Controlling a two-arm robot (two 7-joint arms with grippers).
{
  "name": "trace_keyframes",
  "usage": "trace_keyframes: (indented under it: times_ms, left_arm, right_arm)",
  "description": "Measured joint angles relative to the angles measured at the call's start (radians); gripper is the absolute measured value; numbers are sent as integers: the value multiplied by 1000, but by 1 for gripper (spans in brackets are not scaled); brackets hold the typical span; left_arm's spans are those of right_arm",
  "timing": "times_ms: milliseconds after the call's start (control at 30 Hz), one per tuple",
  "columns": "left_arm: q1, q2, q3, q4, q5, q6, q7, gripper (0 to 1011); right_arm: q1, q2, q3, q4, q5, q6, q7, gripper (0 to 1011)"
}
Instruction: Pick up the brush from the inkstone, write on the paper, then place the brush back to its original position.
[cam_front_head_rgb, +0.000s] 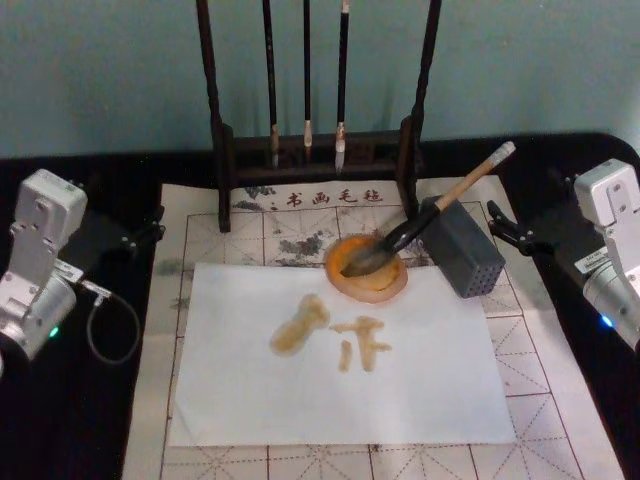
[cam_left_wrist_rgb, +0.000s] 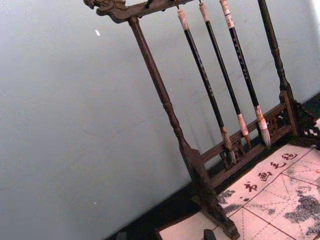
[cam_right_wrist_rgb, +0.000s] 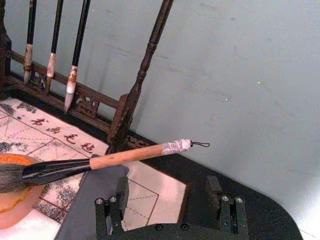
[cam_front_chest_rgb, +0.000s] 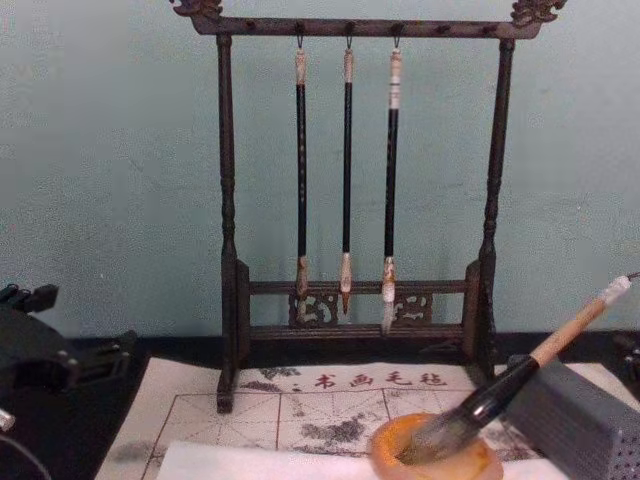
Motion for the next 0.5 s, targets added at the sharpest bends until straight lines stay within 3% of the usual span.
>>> trace_keyframes:
  times_ms: [500]
  left_arm:
    - [0, 0, 0, 0, 0, 0, 0, 1001]
  right_arm:
    - [0, 0, 0, 0, 0, 0, 0, 1002]
